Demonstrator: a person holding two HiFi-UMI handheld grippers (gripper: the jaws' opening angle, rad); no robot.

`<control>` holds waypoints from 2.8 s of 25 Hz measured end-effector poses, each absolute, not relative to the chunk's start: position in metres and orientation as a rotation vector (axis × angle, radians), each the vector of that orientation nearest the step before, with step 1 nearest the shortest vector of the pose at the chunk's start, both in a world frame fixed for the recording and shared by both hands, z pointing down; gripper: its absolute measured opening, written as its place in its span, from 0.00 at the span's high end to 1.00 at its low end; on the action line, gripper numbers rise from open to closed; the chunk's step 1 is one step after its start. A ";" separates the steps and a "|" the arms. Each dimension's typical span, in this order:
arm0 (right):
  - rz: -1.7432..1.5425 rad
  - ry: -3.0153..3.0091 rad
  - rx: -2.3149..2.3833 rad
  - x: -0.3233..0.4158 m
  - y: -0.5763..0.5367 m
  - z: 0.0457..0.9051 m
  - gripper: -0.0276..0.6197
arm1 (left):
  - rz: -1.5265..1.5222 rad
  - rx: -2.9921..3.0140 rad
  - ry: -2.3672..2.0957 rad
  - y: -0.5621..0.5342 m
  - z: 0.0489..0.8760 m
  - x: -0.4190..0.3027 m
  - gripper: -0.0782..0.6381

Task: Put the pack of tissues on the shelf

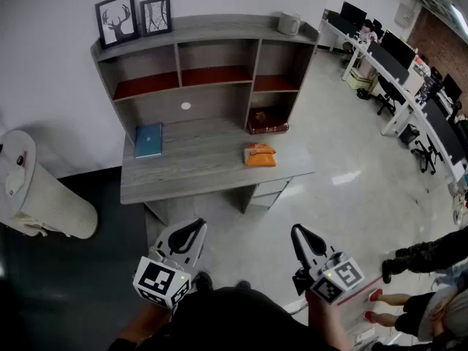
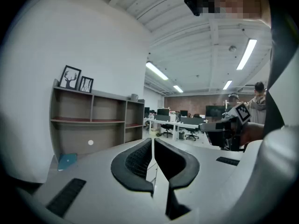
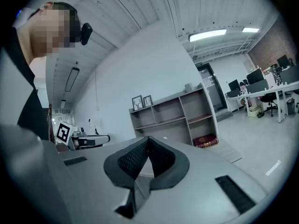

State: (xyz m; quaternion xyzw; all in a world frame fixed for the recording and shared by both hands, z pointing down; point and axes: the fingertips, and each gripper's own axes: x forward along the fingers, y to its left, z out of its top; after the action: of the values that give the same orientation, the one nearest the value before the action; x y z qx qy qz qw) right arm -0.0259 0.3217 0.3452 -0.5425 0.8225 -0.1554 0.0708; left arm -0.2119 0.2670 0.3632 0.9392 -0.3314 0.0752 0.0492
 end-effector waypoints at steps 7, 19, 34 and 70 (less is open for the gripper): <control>-0.473 2.466 -1.622 -0.015 0.329 0.345 0.93 | 0.232 2.870 -0.999 0.274 0.363 -0.200 0.85; -0.471 2.419 -1.645 0.065 0.379 0.361 0.93 | 0.209 2.904 -1.009 0.291 0.356 -0.144 0.85; -0.454 2.438 -1.571 0.087 0.312 0.361 0.92 | 0.189 2.868 -1.013 0.220 0.373 -0.113 0.85; -0.484 2.589 -1.416 0.121 -0.034 0.370 0.92 | 0.209 2.800 -0.985 -0.083 0.382 -0.040 0.85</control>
State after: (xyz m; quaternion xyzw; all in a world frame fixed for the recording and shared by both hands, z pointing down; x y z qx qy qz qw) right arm 0.1207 -0.0339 0.3695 -0.4722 0.8633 -0.1613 0.0756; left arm -0.0396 -0.0827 0.3823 0.9378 -0.3298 0.0699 0.0828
